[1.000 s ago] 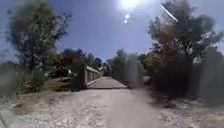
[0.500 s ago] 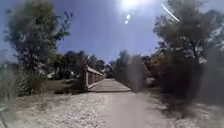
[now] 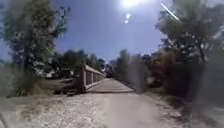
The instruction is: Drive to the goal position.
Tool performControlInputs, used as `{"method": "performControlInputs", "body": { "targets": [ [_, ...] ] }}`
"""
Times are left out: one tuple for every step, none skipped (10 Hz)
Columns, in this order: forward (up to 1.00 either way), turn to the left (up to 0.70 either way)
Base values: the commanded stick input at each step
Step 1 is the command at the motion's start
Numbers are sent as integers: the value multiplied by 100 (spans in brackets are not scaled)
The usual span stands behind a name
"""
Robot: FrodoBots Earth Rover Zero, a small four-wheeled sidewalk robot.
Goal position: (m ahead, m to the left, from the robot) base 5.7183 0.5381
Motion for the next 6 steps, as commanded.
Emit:
{"method": "performControlInputs", "body": {
  "targets": [
    [69, 1],
    [69, 1],
    [69, 1],
    [69, 1],
    [69, 3],
    [69, 14]
  ]
}}
